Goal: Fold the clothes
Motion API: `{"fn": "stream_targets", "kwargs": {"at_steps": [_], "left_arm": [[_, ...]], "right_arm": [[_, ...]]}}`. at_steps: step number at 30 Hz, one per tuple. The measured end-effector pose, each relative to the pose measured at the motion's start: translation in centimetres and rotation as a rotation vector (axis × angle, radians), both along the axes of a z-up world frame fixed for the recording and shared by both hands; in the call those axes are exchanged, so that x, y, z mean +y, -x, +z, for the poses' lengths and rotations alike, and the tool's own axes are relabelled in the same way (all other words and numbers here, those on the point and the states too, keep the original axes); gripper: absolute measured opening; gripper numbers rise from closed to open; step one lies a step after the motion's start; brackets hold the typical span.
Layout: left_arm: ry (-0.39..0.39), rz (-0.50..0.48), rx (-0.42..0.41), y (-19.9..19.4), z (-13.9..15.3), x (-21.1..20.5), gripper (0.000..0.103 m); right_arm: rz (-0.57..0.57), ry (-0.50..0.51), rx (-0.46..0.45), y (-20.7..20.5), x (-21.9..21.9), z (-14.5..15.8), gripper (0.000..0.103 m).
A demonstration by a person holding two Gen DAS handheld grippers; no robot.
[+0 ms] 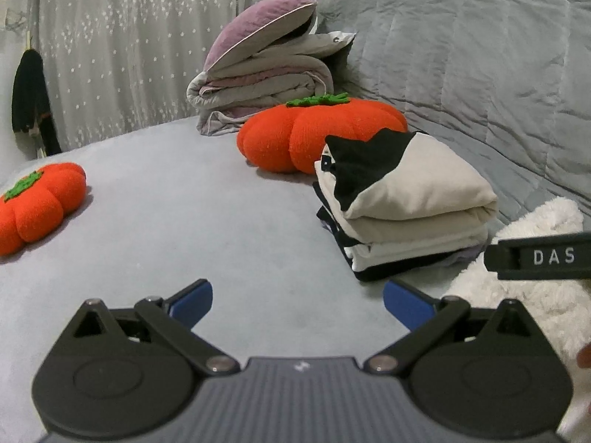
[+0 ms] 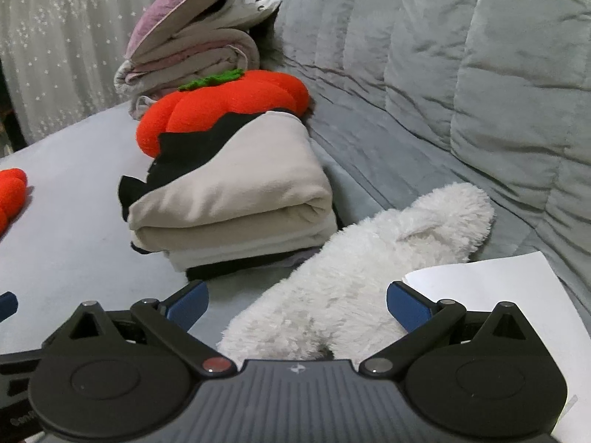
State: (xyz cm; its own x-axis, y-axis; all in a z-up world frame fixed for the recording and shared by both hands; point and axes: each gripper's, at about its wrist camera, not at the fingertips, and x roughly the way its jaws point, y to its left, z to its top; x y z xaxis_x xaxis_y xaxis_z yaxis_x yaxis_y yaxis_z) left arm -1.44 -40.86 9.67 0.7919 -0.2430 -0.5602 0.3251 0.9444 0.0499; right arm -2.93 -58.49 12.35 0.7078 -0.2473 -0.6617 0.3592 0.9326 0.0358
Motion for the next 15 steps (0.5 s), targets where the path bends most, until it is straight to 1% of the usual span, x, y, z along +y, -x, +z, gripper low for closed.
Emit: {"fn": "stream_targets", "kwargs": {"at_steps": [3,6,8,15], "left_arm": [[0.014,0.004,0.008,-0.20,-0.04,0.17,0.103],[0.027,0.001,0.024,-0.42,-0.08,0.32,0.103],[0.026,-0.003,0.034,-0.52,-0.14,0.31,0.103],[0.013,0.001,0.048,-0.70,-0.33,0.27,0.103]], "right_arm": [[-0.008,0.012,-0.002,-0.09,0.06,-0.01,0.103],[-0.023,-0.001,-0.016,-0.13,-0.13,0.11,0.103],[-0.026,-0.015,-0.018,-0.21,-0.21,0.14,0.103],[-0.016,-0.003,-0.002,-0.41,0.18,-0.06,0.103]]}}
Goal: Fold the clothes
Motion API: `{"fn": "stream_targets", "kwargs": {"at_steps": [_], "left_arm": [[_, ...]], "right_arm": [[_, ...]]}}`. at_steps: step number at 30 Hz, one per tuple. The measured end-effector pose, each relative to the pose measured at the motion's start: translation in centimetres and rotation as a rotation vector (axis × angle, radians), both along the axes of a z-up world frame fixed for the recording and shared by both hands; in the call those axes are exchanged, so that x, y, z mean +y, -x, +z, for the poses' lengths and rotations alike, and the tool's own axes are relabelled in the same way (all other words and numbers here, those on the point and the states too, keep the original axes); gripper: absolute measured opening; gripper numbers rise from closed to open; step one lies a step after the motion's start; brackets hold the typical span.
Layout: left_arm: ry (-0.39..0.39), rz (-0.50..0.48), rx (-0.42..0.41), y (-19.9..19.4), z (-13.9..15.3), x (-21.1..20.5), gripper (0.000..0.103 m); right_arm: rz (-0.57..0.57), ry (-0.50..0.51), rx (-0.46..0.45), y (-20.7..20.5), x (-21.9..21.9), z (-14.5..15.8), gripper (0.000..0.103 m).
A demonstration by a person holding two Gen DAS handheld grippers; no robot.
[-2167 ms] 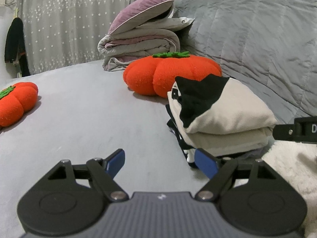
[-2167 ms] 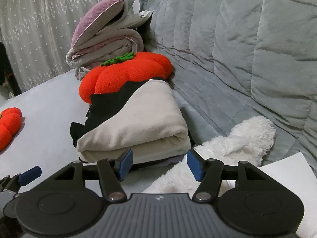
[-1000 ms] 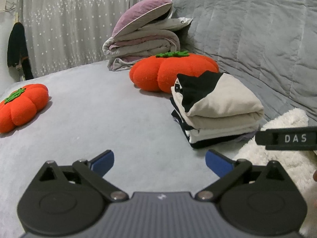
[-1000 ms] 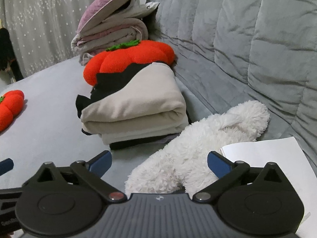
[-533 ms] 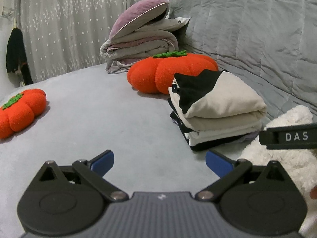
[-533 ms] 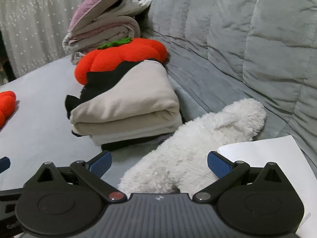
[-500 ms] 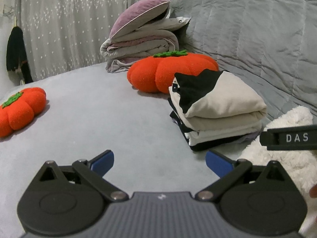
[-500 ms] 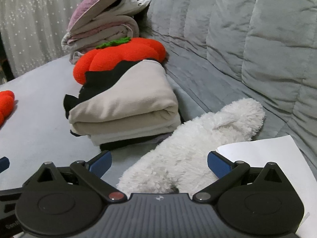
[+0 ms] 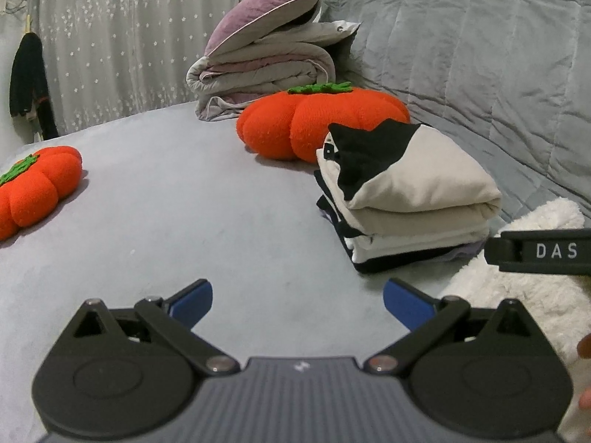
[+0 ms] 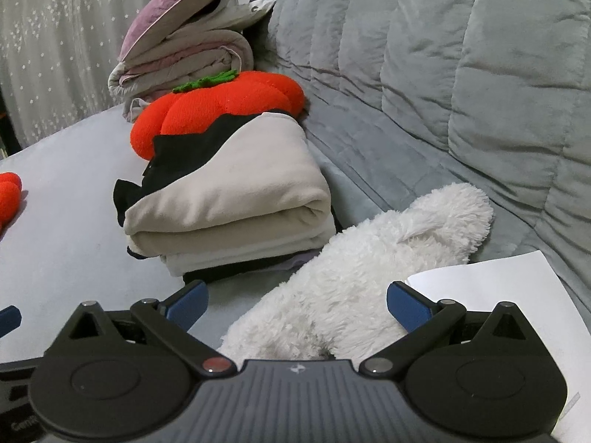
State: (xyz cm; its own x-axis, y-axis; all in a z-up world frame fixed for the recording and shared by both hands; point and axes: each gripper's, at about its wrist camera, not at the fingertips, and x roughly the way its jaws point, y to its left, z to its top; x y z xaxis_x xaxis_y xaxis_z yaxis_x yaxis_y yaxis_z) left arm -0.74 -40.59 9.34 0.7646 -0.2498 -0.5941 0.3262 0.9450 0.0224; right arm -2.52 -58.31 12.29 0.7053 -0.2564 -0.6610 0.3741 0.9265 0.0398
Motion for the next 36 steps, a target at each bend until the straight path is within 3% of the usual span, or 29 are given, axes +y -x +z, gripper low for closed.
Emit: {"fn": "stream_targets", "kwargs": {"at_steps": [36], "left_arm": [[-0.009,0.007,0.027,-0.38,-0.45,-0.11,0.103]], "right_arm": [[0.026,0.021,0.032,-0.44,0.67,-0.44,0.103]]}}
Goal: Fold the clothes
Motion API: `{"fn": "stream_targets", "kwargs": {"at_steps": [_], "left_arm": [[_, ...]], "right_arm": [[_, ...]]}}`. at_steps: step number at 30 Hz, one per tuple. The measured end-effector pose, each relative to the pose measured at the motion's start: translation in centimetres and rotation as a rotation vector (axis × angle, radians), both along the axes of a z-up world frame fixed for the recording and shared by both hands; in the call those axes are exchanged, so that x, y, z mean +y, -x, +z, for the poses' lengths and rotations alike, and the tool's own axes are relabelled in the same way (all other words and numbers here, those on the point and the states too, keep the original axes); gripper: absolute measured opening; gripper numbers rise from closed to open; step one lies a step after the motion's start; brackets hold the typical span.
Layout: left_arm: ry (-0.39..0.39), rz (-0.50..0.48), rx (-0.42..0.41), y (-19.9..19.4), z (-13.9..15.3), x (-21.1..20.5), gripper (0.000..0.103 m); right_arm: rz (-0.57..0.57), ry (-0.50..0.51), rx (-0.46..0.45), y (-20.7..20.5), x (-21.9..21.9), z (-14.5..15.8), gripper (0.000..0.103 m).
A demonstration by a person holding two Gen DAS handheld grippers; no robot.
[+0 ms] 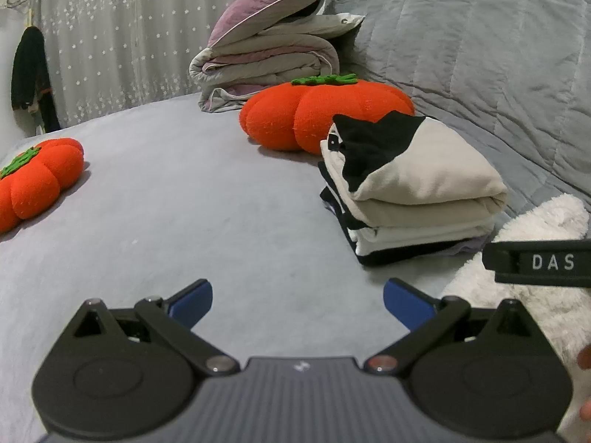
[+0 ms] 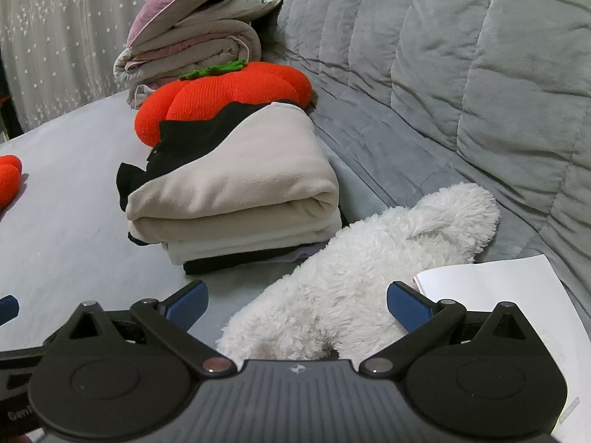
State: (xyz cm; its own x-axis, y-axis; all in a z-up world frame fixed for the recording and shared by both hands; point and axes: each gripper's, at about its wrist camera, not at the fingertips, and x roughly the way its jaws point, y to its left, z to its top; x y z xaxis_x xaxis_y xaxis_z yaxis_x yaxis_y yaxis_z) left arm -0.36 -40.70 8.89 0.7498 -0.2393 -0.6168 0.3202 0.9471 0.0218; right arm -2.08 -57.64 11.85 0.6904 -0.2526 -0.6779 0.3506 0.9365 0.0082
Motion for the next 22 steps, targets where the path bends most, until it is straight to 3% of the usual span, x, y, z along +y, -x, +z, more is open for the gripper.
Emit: {"fn": "stream_targets", "kwargs": {"at_steps": [22], "left_arm": [[0.004,-0.021,0.007,0.25,0.06,-0.18,0.103]], "right_arm": [[0.002,-0.003,0.008,-0.18,-0.05,-0.24,0.103]]}}
